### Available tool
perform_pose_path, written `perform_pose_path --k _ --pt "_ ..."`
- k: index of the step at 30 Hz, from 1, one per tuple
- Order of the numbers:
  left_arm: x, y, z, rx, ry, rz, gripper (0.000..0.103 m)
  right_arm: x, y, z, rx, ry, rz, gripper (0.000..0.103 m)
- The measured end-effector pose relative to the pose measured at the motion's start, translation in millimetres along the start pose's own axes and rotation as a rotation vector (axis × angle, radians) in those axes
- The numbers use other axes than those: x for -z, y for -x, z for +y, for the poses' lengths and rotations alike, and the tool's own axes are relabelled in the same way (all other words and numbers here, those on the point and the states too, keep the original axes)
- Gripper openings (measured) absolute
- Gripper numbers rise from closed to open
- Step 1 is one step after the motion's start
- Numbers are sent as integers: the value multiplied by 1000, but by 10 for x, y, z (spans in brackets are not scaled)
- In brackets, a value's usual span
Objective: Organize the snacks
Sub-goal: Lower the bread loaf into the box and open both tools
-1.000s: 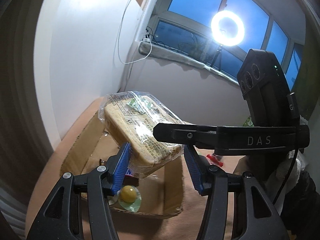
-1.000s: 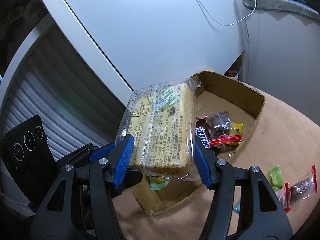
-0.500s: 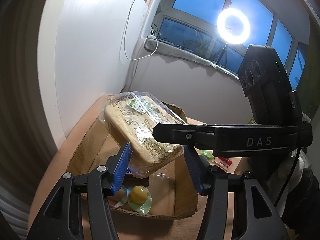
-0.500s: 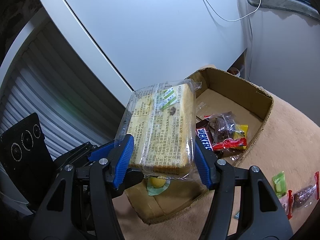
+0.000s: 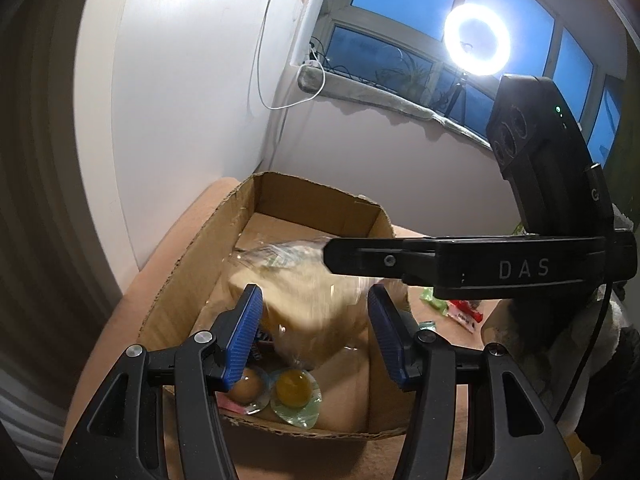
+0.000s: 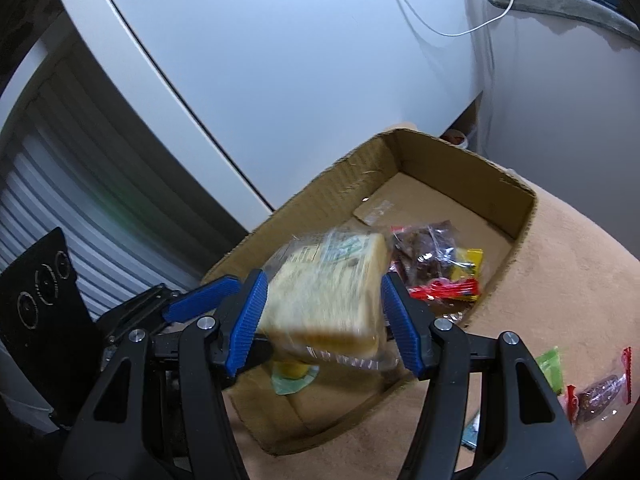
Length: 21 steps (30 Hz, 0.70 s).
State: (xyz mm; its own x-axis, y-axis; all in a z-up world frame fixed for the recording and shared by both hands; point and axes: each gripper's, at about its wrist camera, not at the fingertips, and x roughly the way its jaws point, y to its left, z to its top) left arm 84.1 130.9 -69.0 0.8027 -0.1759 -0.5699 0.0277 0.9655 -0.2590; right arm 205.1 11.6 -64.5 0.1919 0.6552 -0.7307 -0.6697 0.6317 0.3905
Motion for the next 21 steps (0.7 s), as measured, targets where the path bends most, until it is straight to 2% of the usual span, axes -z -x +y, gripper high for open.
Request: perform_pose_path --k 8,11,21 --pt "1 29 0 -9 -5 -4 54 0 103 10 9 15 -21 63" --pt "-8 16 -18 -18 -9 -1 54 7 143 4 17 17 -37 74" --pt "-6 68 -113 -38 -32 -14 54 58 348 -32 37 16 -76 75"
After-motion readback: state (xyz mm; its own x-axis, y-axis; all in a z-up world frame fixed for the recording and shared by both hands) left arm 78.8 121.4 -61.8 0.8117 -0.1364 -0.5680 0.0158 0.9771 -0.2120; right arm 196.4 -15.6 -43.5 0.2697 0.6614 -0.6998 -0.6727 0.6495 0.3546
